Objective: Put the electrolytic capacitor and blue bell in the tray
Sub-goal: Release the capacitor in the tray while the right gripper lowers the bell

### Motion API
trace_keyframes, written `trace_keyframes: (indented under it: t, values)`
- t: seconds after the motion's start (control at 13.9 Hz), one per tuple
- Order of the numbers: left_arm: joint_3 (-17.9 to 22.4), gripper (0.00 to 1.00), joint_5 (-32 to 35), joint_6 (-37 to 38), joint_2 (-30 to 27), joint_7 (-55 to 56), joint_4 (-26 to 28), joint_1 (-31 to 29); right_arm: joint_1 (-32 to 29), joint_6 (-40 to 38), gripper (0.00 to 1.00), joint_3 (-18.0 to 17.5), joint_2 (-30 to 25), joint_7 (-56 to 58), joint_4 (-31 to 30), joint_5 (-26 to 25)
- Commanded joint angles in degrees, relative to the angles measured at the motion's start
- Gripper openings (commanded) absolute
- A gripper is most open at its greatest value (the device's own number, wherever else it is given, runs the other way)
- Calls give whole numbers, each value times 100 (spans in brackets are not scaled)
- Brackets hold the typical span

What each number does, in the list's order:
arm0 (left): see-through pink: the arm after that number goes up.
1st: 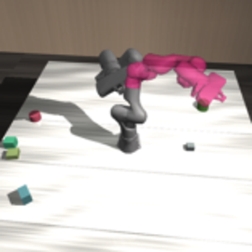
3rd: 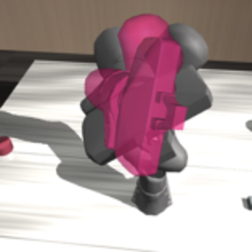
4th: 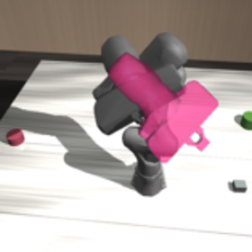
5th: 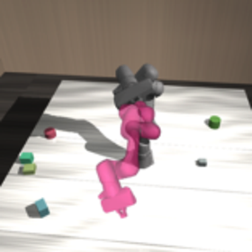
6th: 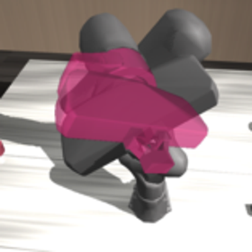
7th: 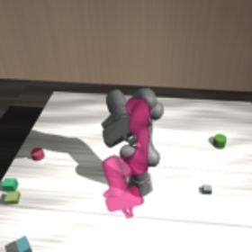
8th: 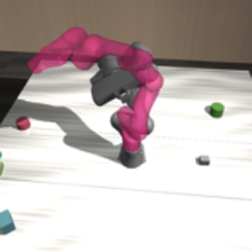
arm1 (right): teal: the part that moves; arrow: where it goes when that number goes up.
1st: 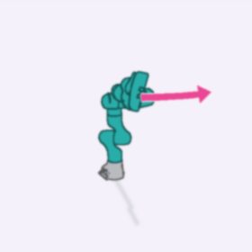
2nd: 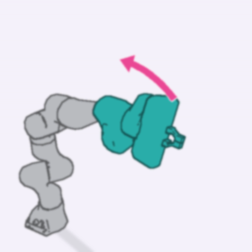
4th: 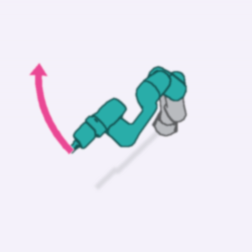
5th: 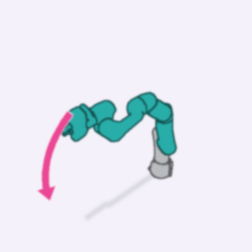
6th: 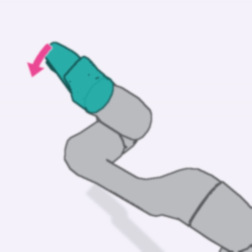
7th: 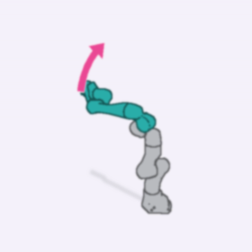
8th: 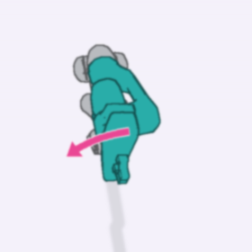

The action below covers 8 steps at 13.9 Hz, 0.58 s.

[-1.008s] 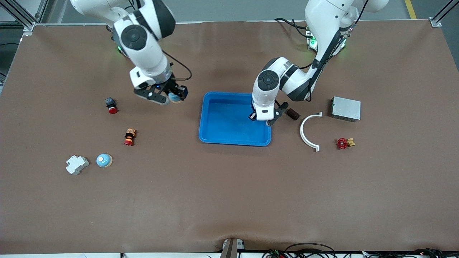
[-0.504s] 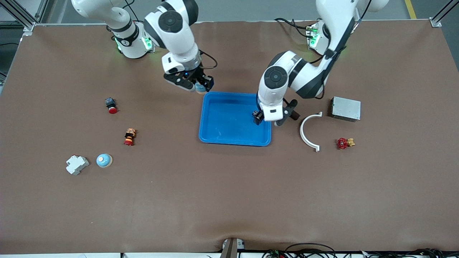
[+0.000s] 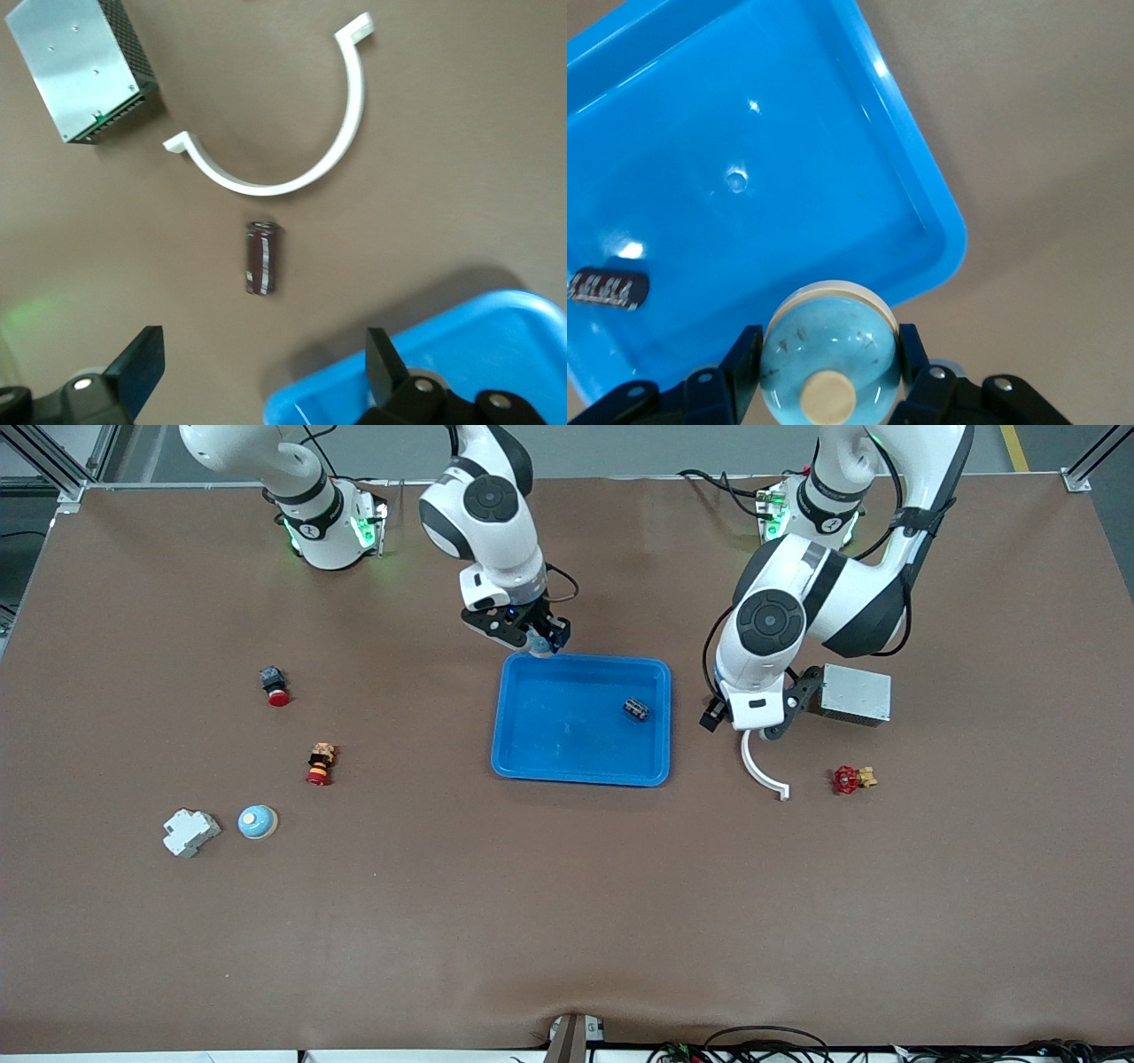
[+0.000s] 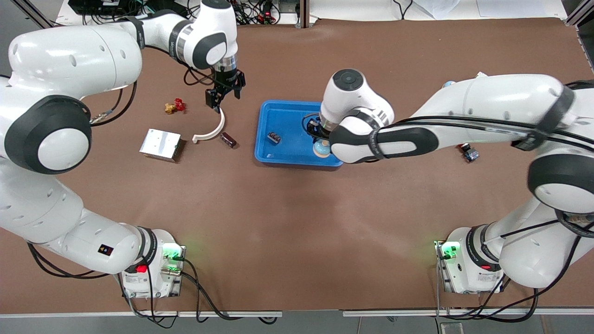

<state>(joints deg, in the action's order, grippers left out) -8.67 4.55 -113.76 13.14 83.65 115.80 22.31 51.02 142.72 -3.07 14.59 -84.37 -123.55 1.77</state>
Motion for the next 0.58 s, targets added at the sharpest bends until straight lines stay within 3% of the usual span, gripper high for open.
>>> trace_keyframes:
  t: [0.0,0.5]
  values:
    - [-29,93,345,-128,100,37,407,2,40,-60,0,96,614,-483,559,-571]
    - [-12,75,372,-1649,663,204,1006,-217,-189,-34,0,131,914,-466,859,-915]
